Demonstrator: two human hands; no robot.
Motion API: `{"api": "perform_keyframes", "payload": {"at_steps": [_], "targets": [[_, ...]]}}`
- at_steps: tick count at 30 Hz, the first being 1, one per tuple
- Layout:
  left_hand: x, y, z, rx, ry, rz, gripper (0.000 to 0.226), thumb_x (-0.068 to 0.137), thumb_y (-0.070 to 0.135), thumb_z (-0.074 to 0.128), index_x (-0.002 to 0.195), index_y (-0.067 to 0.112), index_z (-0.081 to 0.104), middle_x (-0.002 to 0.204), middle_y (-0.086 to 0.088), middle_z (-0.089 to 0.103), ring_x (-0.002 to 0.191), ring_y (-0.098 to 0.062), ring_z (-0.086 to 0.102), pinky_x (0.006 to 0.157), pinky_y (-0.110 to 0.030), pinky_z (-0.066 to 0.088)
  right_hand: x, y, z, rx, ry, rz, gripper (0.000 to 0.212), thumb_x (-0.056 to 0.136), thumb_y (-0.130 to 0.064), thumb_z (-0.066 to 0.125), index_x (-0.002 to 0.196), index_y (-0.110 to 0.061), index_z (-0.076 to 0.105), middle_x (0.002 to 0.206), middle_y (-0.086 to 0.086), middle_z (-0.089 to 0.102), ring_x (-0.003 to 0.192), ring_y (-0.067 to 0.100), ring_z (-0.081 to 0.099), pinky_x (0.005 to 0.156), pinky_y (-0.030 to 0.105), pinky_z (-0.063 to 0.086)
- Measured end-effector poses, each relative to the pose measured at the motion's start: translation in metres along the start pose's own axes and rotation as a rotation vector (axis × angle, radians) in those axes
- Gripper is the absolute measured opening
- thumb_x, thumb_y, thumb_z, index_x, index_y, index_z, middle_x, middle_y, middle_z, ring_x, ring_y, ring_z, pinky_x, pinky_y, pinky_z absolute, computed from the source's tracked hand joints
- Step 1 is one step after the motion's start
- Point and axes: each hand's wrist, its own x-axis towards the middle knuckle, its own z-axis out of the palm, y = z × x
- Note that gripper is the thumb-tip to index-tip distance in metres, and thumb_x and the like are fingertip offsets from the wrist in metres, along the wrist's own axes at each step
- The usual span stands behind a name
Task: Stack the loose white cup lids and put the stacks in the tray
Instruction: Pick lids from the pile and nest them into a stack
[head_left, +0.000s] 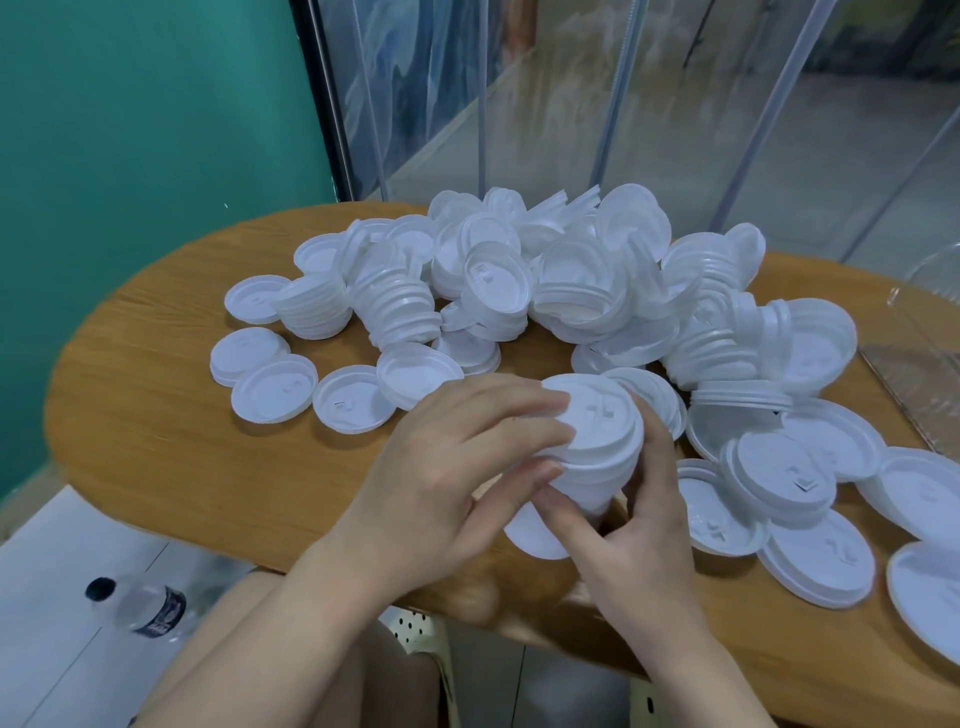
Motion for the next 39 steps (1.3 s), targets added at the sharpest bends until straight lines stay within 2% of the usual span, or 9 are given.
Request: {"api": "perform_keyframes", "payload": {"at_steps": [3, 6, 10, 15, 17, 23, 28, 32, 39], "targets": [[-0.001, -0.009, -0.010, 0.035, 0.056, -0.049, 0.036, 0.107, 0.026, 0.053, 0.135, 0.006, 0.062, 0.138, -0.007, 0.064, 0.128, -0.020, 0.060, 0.104, -0.040, 0.048, 0.000, 0.002, -0.001, -0.018, 0.000, 0.012, 0.082, 0.064, -0.055, 0.083, 0.135, -0.060, 0.043, 0.133, -0.033, 0.056, 0.130, -0.002, 0.054, 0.097, 0.016, 0.050], [-0.006, -0.045, -0.032, 0.241, 0.142, -0.230, 0.033, 0.103, 0.017, 0.054, 0.134, 0.010, 0.062, 0.131, -0.003, 0.065, 0.121, -0.019, 0.059, 0.103, -0.035, 0.046, 0.001, 0.003, -0.002, -0.038, -0.002, 0.027, 0.082, 0.059, -0.059, 0.082, 0.128, -0.071, 0.040, 0.132, -0.037, 0.053, 0.130, -0.006, 0.050, 0.096, 0.015, 0.048], [-0.029, -0.093, -0.046, 0.346, -0.096, -0.465, 0.035, 0.091, 0.013, 0.052, 0.116, 0.021, 0.074, 0.132, 0.004, 0.065, 0.129, -0.022, 0.051, 0.108, -0.050, 0.039, 0.001, 0.003, -0.002, -0.033, 0.000, 0.034, 0.080, 0.056, -0.061, 0.081, 0.123, -0.075, 0.041, 0.129, -0.038, 0.055, 0.126, -0.009, 0.051, 0.090, 0.009, 0.048], [-0.033, -0.095, -0.042, 0.345, -0.207, -0.506, 0.030, 0.092, 0.045, 0.061, 0.109, 0.028, 0.076, 0.132, 0.010, 0.063, 0.134, -0.015, 0.045, 0.112, -0.030, 0.020, 0.001, 0.004, -0.001, -0.050, 0.014, 0.017, 0.079, 0.055, -0.061, 0.081, 0.122, -0.074, 0.041, 0.127, -0.039, 0.054, 0.124, -0.008, 0.052, 0.095, 0.023, 0.047], [-0.031, -0.098, -0.039, 0.367, -0.221, -0.499, 0.021, 0.093, 0.042, 0.070, 0.107, 0.028, 0.078, 0.131, 0.009, 0.064, 0.134, -0.018, 0.046, 0.110, -0.029, 0.018, 0.001, 0.004, 0.000, -0.057, 0.017, 0.011, 0.078, 0.056, -0.061, 0.080, 0.122, -0.073, 0.041, 0.127, -0.039, 0.054, 0.124, -0.008, 0.053, 0.096, 0.026, 0.047], [-0.029, -0.096, -0.039, 0.367, -0.188, -0.515, 0.008, 0.088, 0.022, 0.081, 0.091, 0.025, 0.074, 0.111, 0.011, 0.068, 0.122, -0.019, 0.052, 0.105, -0.029, 0.022, 0.001, 0.003, 0.000, -0.055, 0.014, 0.019, 0.079, 0.054, -0.061, 0.080, 0.120, -0.076, 0.039, 0.126, -0.040, 0.054, 0.123, -0.012, 0.052, 0.093, 0.019, 0.045], [-0.027, -0.089, -0.038, 0.225, -0.130, -0.592, 0.018, 0.087, 0.026, 0.082, 0.085, 0.025, 0.064, 0.099, 0.013, 0.063, 0.110, -0.012, 0.052, 0.102, -0.034, 0.034, 0.001, 0.005, -0.001, -0.046, 0.019, 0.019, 0.081, 0.056, -0.060, 0.080, 0.126, -0.067, 0.041, 0.127, -0.039, 0.054, 0.124, -0.011, 0.052, 0.089, 0.007, 0.048], [-0.023, -0.080, -0.038, 0.145, -0.035, -0.652, 0.026, 0.085, 0.031, 0.082, 0.080, 0.021, 0.058, 0.084, 0.010, 0.059, 0.090, -0.018, 0.055, 0.088, -0.040, 0.045, 0.002, 0.005, -0.001, -0.023, 0.019, 0.027, 0.084, 0.056, -0.059, 0.081, 0.129, -0.060, 0.041, 0.126, -0.038, 0.054, 0.124, -0.010, 0.052, 0.088, 0.003, 0.046], [-0.003, -0.050, -0.044, -0.049, 0.151, -0.648, 0.018, 0.088, 0.028, 0.080, 0.089, 0.016, 0.067, 0.082, 0.007, 0.065, 0.083, -0.016, 0.060, 0.077, -0.028, 0.048, 0.001, 0.006, -0.001, -0.039, 0.023, 0.033, 0.086, 0.056, -0.060, 0.080, 0.133, -0.055, 0.041, 0.127, -0.036, 0.055, 0.125, -0.009, 0.052, 0.089, 0.005, 0.047]]}}
